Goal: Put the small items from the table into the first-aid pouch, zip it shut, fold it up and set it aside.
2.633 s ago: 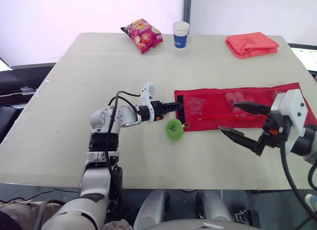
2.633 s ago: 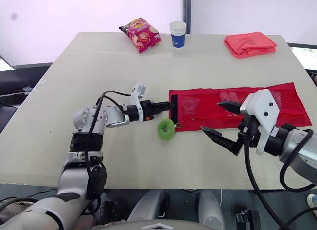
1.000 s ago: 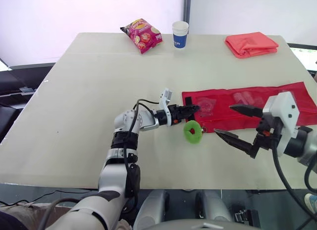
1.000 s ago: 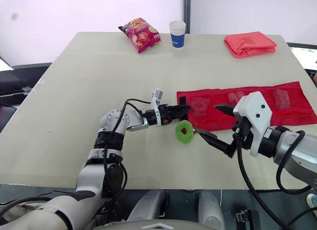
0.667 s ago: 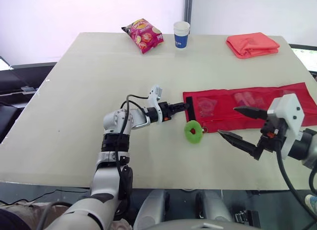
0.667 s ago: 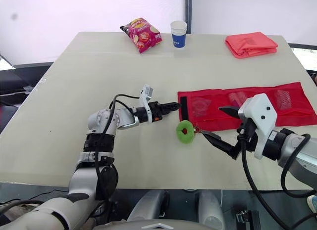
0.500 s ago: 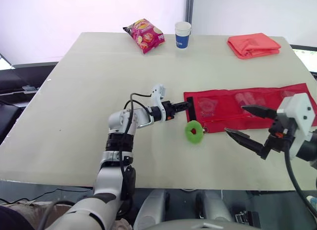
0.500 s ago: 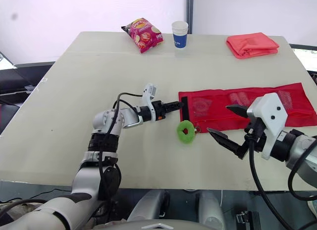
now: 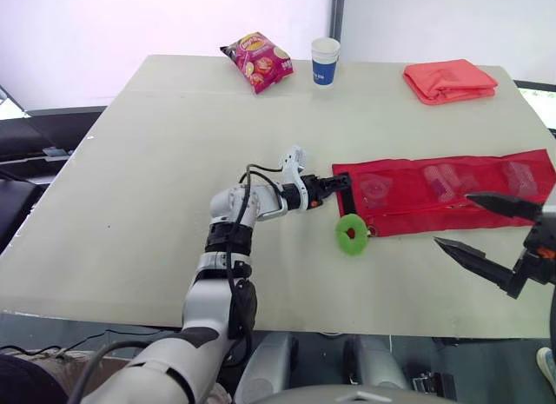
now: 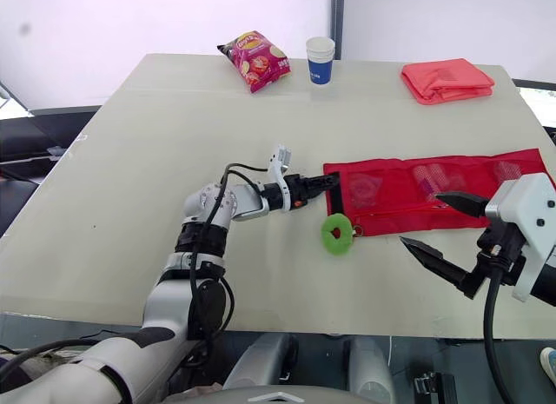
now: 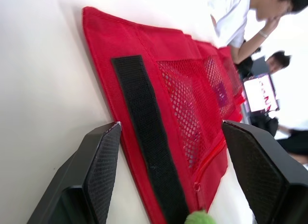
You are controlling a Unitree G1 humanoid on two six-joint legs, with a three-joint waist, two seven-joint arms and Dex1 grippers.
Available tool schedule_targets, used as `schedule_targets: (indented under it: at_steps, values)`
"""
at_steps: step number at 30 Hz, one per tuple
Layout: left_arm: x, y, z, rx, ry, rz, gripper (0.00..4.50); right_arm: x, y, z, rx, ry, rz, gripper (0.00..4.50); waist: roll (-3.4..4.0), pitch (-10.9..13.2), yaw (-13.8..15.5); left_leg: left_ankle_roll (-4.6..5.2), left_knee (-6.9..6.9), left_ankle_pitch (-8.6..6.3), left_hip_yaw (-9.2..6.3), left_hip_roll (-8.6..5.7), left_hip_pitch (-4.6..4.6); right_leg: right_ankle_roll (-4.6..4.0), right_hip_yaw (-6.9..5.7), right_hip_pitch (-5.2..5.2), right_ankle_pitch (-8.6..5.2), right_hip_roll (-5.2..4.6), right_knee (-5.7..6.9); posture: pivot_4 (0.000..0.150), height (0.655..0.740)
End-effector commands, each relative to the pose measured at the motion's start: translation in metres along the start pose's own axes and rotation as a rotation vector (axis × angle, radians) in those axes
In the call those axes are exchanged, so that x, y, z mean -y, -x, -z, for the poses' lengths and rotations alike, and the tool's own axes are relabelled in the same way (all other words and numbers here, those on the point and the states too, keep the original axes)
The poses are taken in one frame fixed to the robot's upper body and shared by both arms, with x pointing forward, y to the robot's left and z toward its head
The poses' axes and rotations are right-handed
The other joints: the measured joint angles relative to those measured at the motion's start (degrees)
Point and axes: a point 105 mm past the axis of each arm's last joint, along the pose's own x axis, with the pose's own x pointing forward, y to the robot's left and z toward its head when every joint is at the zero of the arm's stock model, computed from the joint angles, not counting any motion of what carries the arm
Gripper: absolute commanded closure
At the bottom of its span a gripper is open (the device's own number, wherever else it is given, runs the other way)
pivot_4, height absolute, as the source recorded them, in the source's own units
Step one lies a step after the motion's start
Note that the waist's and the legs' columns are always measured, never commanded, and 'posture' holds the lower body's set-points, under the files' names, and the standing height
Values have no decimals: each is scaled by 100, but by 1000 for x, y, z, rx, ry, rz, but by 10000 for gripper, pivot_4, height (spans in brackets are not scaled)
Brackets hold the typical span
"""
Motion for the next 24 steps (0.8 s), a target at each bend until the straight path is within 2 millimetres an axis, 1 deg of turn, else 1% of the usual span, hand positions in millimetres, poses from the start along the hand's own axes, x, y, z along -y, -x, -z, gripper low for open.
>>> schedule_targets:
  at_steps: [1, 3, 5, 7, 10, 13, 15, 17, 21, 24]
  values:
    - [-15, 6, -11, 7, -128, -135, 9475, -1, 3, -9, 20, 52, 18, 0, 1, -1, -19, 0, 0, 0, 2, 2, 3, 0, 3, 0, 0, 1, 0, 1500, 7400]
    - [-10, 1, -17, 19, 8, -143, 9475, -1, 3, -8, 18, 52, 20, 0, 0, 0, -6, 0, 0, 0, 4, 4, 5, 0, 6, 0, 0, 2, 2, 1500, 7400]
    - [-12, -3, -16, -20, 51, -231, 9475, -1, 2, -8, 19, 51, 22, 0, -5, 1, -4, 1, 3, -1, -1, 5, 1, 1, -1, 0, 0, 1, 2, 1500, 7400]
    - [-8, -9, -13, -101, 101, -285, 9475, -1, 2, -9, 23, 52, 22, 0, -15, 1, 0, 3, 6, -1, -1, 2, -2, 3, -3, 1, 0, 1, 1, 1500, 7400]
    - [1, -16, -16, -113, 148, -265, 9475, -2, 1, -10, 26, 52, 24, 0, -16, 0, -6, 2, 5, -2, -1, 2, 1, 4, -4, 3, -1, 1, 2, 1500, 7400]
    - [8, -22, -14, -117, 184, -220, 9475, -2, 1, -11, 28, 50, 25, 0, -16, -1, 0, 1, 3, -1, -2, 2, 2, 4, -4, 3, -1, 1, 2, 1500, 7400]
    - [20, -27, -18, -79, 292, -96, 9475, -2, 0, -11, 29, 49, 27, 0, -16, -1, 1, 1, 4, -1, -1, 1, 1, 4, -3, 3, -1, 0, 2, 1500, 7400]
    - [30, -28, -26, -28, 380, 11, 9475, -3, 0, -11, 30, 49, 27, 0, -17, 0, 16, 1, 4, -1, -2, -1, 0, 4, -4, 3, -1, -1, 0, 1500, 7400]
    - [34, -24, -27, -26, 435, 91, 9475, -4, 0, -12, 32, 48, 26, 0, -31, 8, 2, 0, 4, -1, -6, -2, -5, 5, -8, 2, -1, -3, -3, 1500, 7400]
    - [35, -22, -25, -23, 433, 128, 9475, -5, 0, -13, 33, 48, 26, 0, -29, 8, -15, 0, 3, 0, -5, -1, -3, 5, -5, 1, -1, -2, -1, 1500, 7400]
